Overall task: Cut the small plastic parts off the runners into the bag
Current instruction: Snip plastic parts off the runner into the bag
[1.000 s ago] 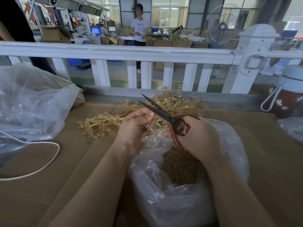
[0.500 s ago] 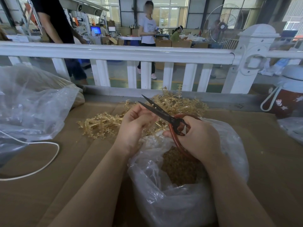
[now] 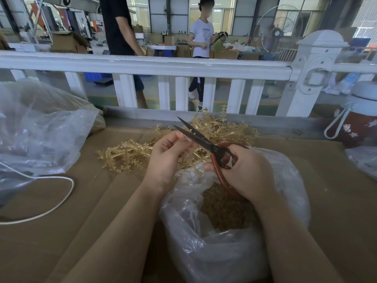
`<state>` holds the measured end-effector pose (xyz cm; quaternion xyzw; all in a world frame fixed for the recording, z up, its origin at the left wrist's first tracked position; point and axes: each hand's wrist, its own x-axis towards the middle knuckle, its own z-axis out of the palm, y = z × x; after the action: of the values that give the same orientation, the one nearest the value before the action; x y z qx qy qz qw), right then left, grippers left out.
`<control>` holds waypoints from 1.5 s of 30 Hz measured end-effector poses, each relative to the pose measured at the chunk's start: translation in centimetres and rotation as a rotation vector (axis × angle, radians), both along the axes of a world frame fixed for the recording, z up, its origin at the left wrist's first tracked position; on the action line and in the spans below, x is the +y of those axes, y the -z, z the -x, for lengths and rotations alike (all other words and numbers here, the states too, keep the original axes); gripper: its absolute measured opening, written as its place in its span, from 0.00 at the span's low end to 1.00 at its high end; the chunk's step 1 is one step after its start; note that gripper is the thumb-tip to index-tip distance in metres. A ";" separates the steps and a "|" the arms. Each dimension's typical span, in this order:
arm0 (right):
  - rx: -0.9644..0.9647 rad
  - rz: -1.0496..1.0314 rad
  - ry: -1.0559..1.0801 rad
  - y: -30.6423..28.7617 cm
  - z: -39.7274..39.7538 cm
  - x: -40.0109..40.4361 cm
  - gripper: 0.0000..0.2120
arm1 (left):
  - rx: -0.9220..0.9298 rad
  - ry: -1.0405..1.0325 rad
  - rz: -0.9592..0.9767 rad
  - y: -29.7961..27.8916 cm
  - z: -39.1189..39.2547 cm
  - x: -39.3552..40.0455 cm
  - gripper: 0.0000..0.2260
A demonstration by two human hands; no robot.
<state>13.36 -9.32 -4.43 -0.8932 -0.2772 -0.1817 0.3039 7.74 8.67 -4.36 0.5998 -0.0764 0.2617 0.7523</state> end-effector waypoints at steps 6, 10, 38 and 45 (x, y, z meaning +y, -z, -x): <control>0.047 -0.004 -0.018 0.0 -0.2 0.0 0.34 | -0.013 -0.032 -0.009 -0.3 0.3 -0.2 0.03; 0.042 0.005 -0.014 0.1 -0.1 0.0 0.32 | -0.024 -0.124 -0.042 -0.4 0.5 -0.4 0.04; 0.009 0.013 0.016 -0.1 0.0 0.0 0.32 | 0.083 -0.213 -0.257 -0.7 1.1 -1.1 0.03; -0.013 -0.005 0.013 -0.1 0.2 0.0 0.32 | 0.085 -0.177 -0.232 -0.6 1.0 -1.0 0.03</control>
<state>13.14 -9.32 -4.35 -0.8930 -0.2730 -0.1900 0.3031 6.75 7.72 -3.79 0.6977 -0.0211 0.2909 0.6543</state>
